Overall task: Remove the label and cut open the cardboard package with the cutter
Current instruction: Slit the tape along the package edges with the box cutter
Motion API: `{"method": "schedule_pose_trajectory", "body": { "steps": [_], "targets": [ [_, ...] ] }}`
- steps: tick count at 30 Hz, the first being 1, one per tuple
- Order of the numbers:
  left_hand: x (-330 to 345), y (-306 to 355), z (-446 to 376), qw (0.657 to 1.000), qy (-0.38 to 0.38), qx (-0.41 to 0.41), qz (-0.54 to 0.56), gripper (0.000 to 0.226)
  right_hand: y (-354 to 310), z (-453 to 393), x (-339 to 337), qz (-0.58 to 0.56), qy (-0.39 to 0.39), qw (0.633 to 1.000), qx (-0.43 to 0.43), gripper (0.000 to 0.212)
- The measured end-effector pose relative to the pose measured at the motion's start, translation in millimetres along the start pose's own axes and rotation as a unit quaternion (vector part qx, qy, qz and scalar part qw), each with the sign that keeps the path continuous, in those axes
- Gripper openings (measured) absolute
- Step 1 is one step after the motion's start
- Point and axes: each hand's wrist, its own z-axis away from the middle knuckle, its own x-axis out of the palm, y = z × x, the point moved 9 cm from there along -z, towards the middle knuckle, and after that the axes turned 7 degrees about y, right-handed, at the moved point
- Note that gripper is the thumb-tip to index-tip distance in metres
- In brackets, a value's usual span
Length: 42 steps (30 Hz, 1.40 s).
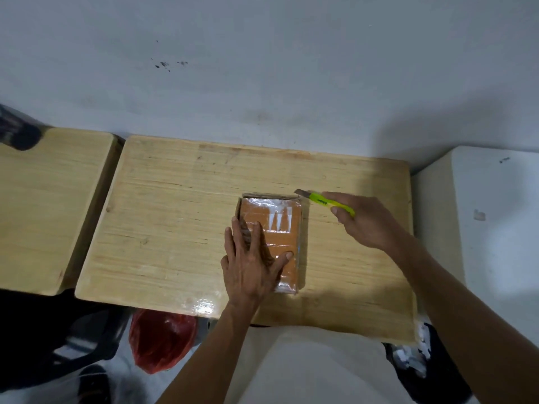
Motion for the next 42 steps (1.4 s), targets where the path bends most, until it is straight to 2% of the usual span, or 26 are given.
{"method": "schedule_pose_trajectory", "body": {
  "steps": [4,7,9,15,18,20,23,25,27,30,34,37,39,42],
  "targets": [
    [0.0,-1.7,-0.6,1.000,-0.022,0.005,0.018,0.099,4.0,34.4,13.4,-0.175,0.087,0.976,0.100,0.033],
    [-3.0,-1.5,-7.1,0.999,-0.029,0.025,0.028,0.101,3.6,66.1,38.9,-0.281,0.168,0.919,0.218,0.013],
    [-8.5,1.9,-13.3,0.997,-0.025,0.051,0.044,0.101,-0.9,91.5,60.2,-0.324,0.201,0.878,0.290,0.017],
    [-17.4,14.5,-61.5,0.989,-0.047,0.133,0.047,0.105,-32.4,152.8,104.0,-0.323,0.294,0.806,0.400,0.023],
    [-6.1,26.3,-91.2,0.976,-0.085,0.201,0.007,0.112,-47.2,163.4,119.3,-0.311,0.327,0.782,0.430,0.026],
    [2.8,31.7,-100.3,0.964,-0.123,0.235,-0.013,0.109,-55.0,166.8,131.5,-0.323,0.354,0.752,0.453,0.027],
    [5.4,36.1,-101.7,0.956,-0.143,0.257,-0.009,0.096,-61.2,167.6,150.6,-0.349,0.389,0.691,0.500,0.026],
    [-1.2,36.9,-98.8,0.956,-0.131,0.262,0.005,0.096,-65.1,167.1,157.6,-0.370,0.410,0.654,0.517,0.025],
    [-6.7,33.6,-95.2,0.959,-0.124,0.255,0.016,0.101,-69.2,168.1,158.6,-0.373,0.429,0.636,0.521,0.025],
    [-10.8,21.5,-89.6,0.965,-0.118,0.235,0.020,0.103,-74.2,169.9,155.4,-0.357,0.440,0.639,0.521,0.028],
    [-18.1,-3.1,-74.1,0.975,-0.112,0.192,0.023,0.083,-73.7,163.9,146.7,-0.339,0.443,0.658,0.505,0.028],
    [-29.6,-18.2,-54.4,0.983,-0.109,0.146,0.035,0.078,-66.1,152.7,134.1,-0.350,0.446,0.669,0.481,0.026],
    [-35.3,-27.9,-42.0,0.988,-0.101,0.102,0.050,0.081,-59.7,137.7,121.1,-0.357,0.437,0.692,0.450,0.023],
    [-34.9,-37.6,-27.3,0.991,-0.091,0.024,0.093,0.085,-49.2,108.3,96.2,-0.329,0.396,0.754,0.407,0.026]
  ]
}}
